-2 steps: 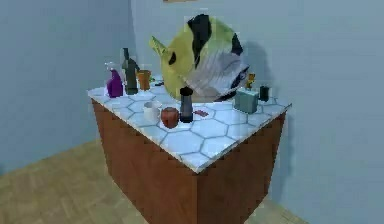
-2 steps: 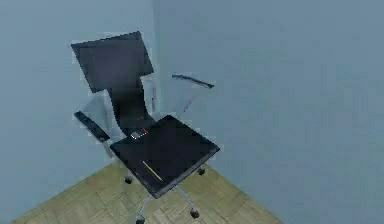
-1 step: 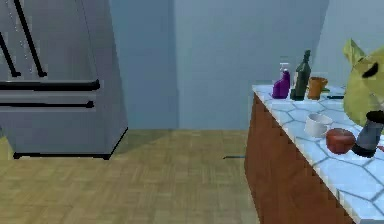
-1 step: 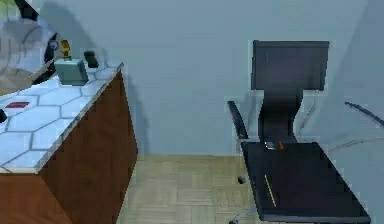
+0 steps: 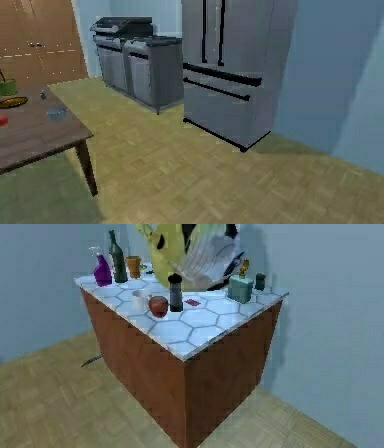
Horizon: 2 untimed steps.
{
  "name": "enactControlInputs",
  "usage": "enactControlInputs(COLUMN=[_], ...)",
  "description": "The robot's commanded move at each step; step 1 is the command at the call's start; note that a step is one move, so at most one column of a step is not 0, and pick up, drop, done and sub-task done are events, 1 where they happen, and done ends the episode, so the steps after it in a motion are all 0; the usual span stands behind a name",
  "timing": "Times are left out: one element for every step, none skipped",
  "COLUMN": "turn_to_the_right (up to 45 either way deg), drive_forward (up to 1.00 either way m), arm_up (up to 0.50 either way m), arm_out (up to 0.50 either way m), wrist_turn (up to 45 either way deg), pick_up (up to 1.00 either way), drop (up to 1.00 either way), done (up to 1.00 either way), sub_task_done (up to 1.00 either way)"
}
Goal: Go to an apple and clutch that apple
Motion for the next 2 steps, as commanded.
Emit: enactControlInputs(turn_to_the_right=[45.0,45.0], drive_forward=[0.00,0.00], arm_up=[0.00,0.00], arm_out=[0.00,0.00], wrist_turn=[0.0,0.0], pick_up=[0.00,0.00], drop=[0.00,0.00], done=[0.00,0.00], sub_task_done=[0.00,0.00])
